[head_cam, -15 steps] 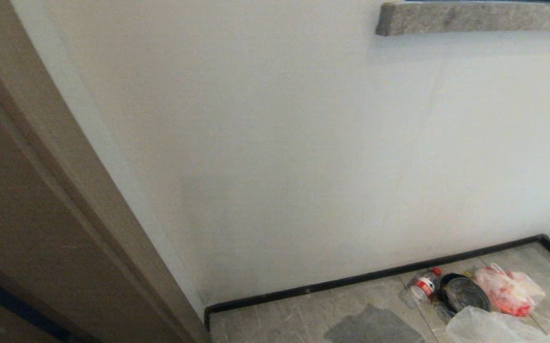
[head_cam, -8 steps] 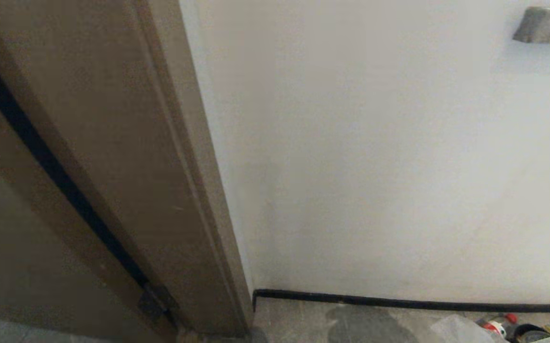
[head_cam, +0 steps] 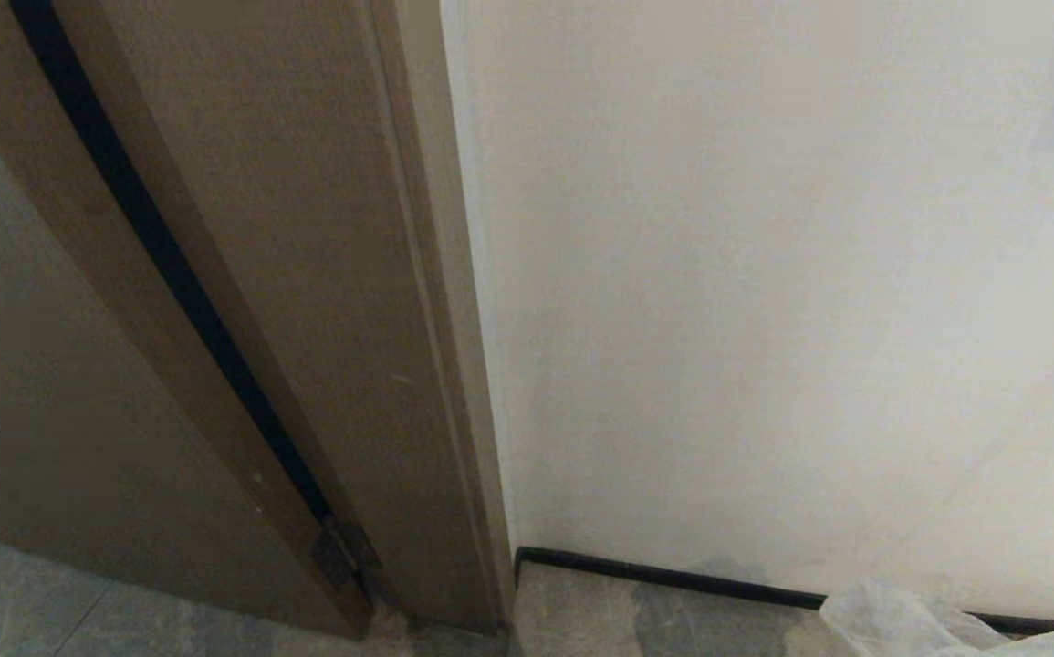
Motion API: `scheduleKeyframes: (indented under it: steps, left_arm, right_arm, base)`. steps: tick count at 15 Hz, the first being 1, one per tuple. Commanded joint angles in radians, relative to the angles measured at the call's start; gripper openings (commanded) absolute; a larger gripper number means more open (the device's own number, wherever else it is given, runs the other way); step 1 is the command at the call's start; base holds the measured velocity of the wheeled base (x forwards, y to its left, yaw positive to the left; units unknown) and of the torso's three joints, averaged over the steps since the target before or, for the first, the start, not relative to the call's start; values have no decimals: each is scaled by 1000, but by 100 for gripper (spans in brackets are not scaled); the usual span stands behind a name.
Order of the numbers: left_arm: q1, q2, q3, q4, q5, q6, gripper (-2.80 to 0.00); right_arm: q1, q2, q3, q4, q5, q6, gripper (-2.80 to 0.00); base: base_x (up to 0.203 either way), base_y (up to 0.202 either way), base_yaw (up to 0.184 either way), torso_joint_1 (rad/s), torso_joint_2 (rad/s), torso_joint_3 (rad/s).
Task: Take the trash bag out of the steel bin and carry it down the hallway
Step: Put the trash bag at the door
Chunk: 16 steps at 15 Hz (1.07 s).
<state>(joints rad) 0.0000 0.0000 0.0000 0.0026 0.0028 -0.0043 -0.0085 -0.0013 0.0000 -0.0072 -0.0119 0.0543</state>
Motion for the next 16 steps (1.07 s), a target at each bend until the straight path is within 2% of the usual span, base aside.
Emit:
scheduleKeyframes:
  steps: [1,6,16]
  left_arm:
    - [0,0,0,-1,0,0,-280]
    - [0,0,0,0,0,0,-280]
    - [0,0,0,-1,0,0,-280]
  right_arm:
    - [1,0,2,1,0,1,-280]
    - [1,1,2,1,0,1,-280]
    - [1,0,2,0,0,1,-280]
  base:
    - [0,0,0,0,0,0]
    - [0,0,0,1,1,-16]
    - [0,0,0,3,3,-186]
